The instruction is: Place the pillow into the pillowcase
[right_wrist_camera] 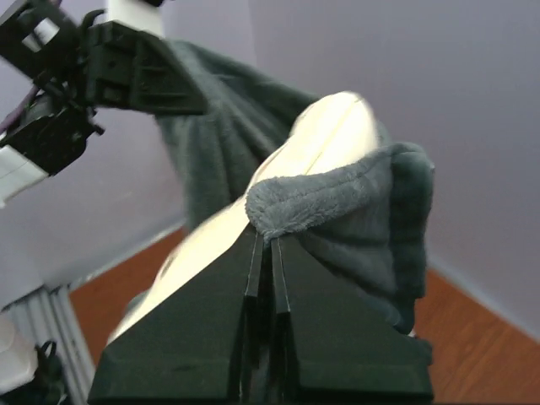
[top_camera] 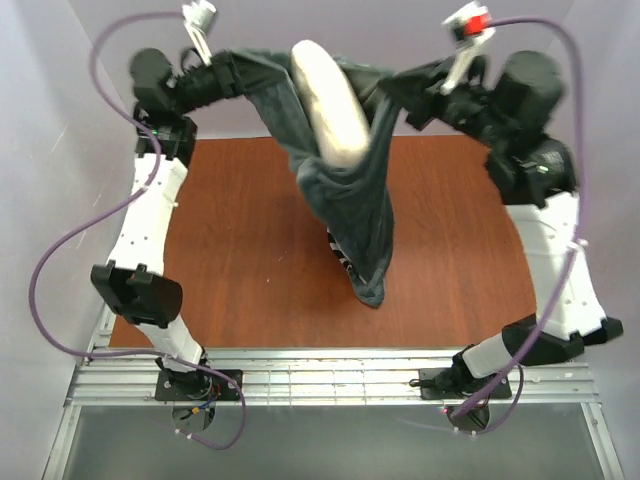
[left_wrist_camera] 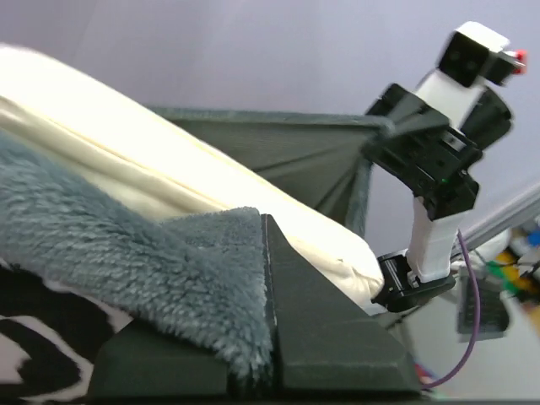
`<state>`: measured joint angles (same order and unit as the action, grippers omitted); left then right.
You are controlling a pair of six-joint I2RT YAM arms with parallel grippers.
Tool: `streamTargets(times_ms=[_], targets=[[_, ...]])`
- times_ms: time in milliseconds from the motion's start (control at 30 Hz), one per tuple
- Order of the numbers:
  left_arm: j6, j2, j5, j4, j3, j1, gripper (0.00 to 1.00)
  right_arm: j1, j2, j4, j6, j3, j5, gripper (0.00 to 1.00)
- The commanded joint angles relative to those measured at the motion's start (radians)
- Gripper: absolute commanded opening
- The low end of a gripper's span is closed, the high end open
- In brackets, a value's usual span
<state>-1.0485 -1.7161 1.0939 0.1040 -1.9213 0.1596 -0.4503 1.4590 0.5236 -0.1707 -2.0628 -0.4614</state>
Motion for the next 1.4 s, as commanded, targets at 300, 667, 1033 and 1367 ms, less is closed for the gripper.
streamTargets(times_ms=[300,667,1033,1367], targets=[[-0.087,0.305,-0.040,0.191,0.341,0.008,0.00,0.007,-0.364,-0.289,-0.013,0.455,0.121,0.01],[0.108,0.190,-0.114,-0.055,0.128,0.017,0.00,0.015,-0.265,-0.241,0.102,0.188,0.337,0.01],[0.209,-0.263,-0.046,0.134,-0.282,0.290,0.00,0.171,-0.218,-0.422,0.358,-0.100,0.611,0.01],[-0.036,-0.119,0.000,0.316,0.294,0.068,0.00,0.170,-0.210,-0.582,0.148,0.216,0.233,0.01]])
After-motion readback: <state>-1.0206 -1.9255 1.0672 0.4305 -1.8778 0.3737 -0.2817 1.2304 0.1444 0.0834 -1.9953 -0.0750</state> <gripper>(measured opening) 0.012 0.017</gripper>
